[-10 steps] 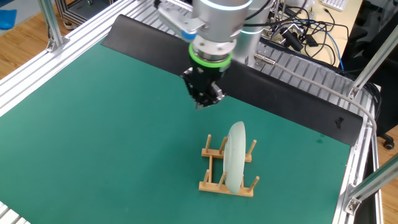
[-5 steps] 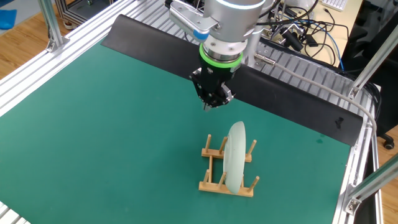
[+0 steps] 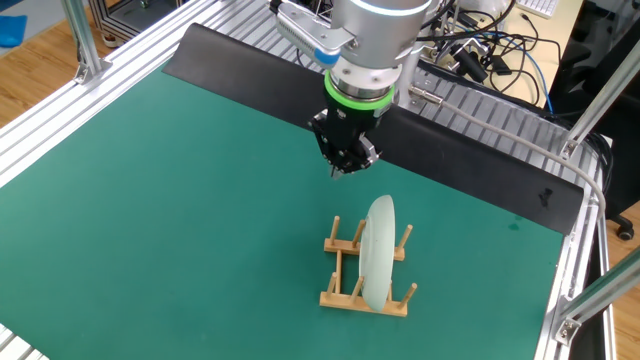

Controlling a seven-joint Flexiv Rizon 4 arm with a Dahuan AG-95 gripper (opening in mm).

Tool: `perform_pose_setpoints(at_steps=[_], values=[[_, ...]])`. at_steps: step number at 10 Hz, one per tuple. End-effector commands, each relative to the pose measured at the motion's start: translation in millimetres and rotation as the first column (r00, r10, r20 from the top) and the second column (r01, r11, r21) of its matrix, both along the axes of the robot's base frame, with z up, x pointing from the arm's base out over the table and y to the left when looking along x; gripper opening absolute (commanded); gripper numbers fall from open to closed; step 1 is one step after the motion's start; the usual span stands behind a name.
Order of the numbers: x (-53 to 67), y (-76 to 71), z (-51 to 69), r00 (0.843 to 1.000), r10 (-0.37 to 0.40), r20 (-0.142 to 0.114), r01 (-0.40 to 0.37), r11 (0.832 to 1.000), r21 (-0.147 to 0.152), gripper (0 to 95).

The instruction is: Take the dish off the dish rack

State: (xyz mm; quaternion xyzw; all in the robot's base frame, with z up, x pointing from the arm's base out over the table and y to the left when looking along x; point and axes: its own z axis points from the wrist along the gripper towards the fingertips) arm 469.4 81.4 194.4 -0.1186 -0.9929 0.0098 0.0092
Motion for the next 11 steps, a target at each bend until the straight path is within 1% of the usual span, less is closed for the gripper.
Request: perform_pose_setpoints(at_steps=[1,2,3,4,5,8,9,10,11], values=[[0.0,-0.4,-0.4,0.999,0.038,0.001,-0.038,0.999,0.016,0.0],[0.0,-0.4,-0.4,0.998,0.069,0.003,-0.069,0.997,0.046,0.0],[0.0,-0.4,-0.4,0.988,0.152,0.011,-0.152,0.986,0.067,0.0],[0.0,-0.4,-0.4,0.980,0.198,0.019,-0.199,0.978,0.065,0.0],[0.0,-0.4,-0.4,0.973,0.229,0.021,-0.230,0.972,0.059,0.0],[0.0,-0.4,-0.4,0.959,0.283,0.028,-0.284,0.957,0.064,0.0],[0.0,1.2,0.2,0.948,0.317,0.033,-0.319,0.945,0.071,0.0],[0.1,6.5,2.0,0.937,0.349,0.037,-0.350,0.934,0.071,0.0],[0.0,13.4,5.4,0.917,0.397,0.042,-0.399,0.914,0.067,0.0]])
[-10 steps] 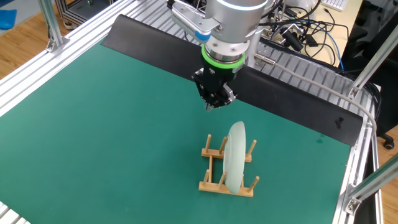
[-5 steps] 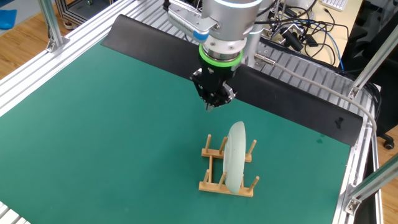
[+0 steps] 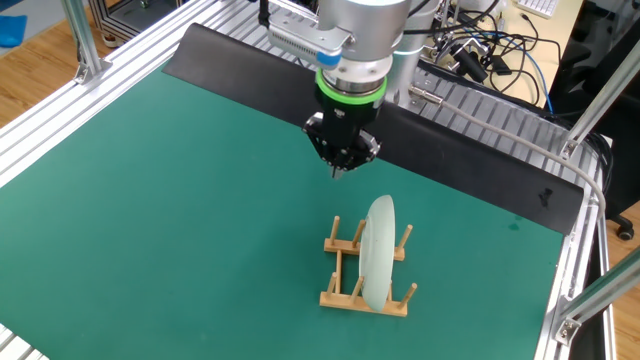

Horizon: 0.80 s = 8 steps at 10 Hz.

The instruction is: Take the dish off the dish rack

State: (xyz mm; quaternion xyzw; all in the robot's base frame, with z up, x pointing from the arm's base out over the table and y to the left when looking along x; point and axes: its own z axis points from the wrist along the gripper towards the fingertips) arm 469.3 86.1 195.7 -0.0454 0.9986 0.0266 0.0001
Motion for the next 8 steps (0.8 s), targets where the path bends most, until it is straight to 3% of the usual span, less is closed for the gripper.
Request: perform_pose_setpoints(at_steps=[1,5,6,8], values=[[-0.6,15.8,7.3,0.989,0.148,0.008,-0.148,0.989,0.000,0.0],[-9.3,58.3,23.6,0.990,0.140,0.012,-0.140,0.990,0.003,0.0],[-11.1,63.6,26.6,0.991,0.132,0.014,-0.132,0.991,0.002,0.0],[-3.9,60.4,28.6,0.993,0.119,0.014,-0.118,0.993,-0.004,0.0]])
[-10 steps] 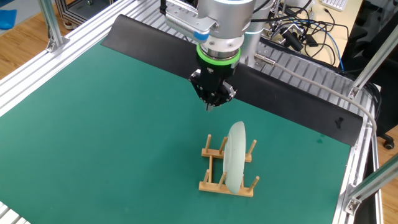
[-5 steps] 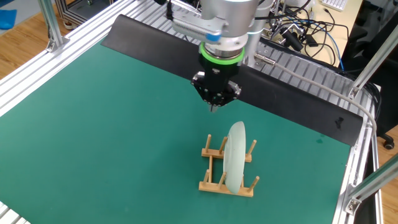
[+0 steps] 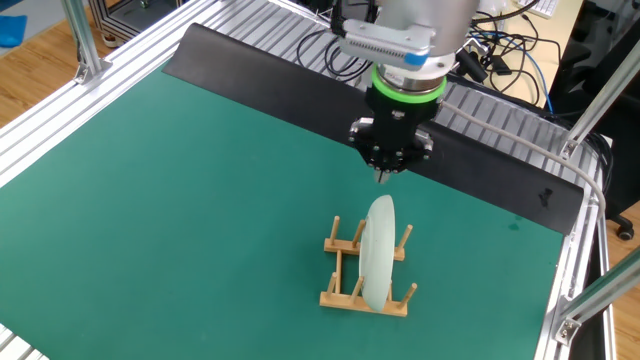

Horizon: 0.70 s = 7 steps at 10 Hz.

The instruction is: Take the dish off the dish rack

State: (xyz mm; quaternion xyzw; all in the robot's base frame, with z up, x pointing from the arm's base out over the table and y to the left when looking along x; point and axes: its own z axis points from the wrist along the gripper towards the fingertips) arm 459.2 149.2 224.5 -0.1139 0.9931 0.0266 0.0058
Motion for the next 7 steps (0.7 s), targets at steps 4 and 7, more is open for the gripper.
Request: perform_pose_setpoints(at_steps=[4,7], values=[[14.2,8.3,-8.7,0.998,-0.061,0.015,0.061,0.998,-0.002,76.0],[10.7,24.8,-11.6,0.995,-0.095,0.034,0.095,0.995,0.001,95.0]])
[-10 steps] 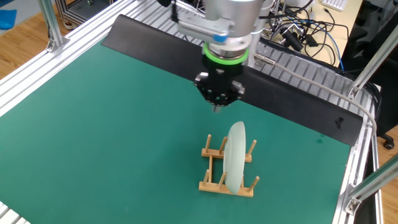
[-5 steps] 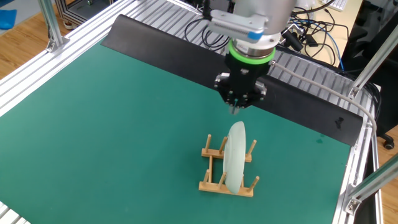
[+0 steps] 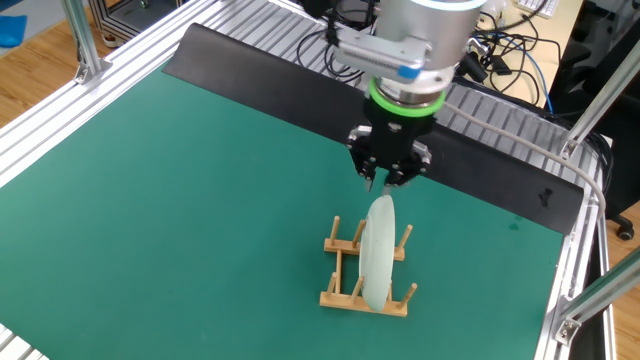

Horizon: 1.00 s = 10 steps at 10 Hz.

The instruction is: Take the dish off the dish rack

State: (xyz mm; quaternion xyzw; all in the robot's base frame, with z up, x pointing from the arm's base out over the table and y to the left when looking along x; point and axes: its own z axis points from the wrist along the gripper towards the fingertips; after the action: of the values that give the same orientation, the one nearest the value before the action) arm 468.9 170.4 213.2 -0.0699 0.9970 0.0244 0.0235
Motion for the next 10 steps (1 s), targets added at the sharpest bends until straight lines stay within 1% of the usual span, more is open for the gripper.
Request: perform_pose_setpoints(at_steps=[1,3,4,5,7,10], values=[[0.0,7.6,-0.9,1.000,-0.013,0.003,0.013,1.000,0.001,95.0],[-2.5,19.0,-5.8,0.999,-0.039,0.007,0.039,0.999,0.002,95.0],[-2.8,22.0,-8.3,0.999,-0.045,0.011,0.045,0.999,0.003,95.0],[-2.4,23.2,-10.6,0.999,-0.048,0.015,0.048,0.999,0.004,95.0],[0.3,25.4,-19.3,0.998,-0.058,0.020,0.058,0.998,0.005,95.0],[2.0,27.8,-29.8,0.997,-0.073,0.023,0.072,0.997,0.007,95.0]])
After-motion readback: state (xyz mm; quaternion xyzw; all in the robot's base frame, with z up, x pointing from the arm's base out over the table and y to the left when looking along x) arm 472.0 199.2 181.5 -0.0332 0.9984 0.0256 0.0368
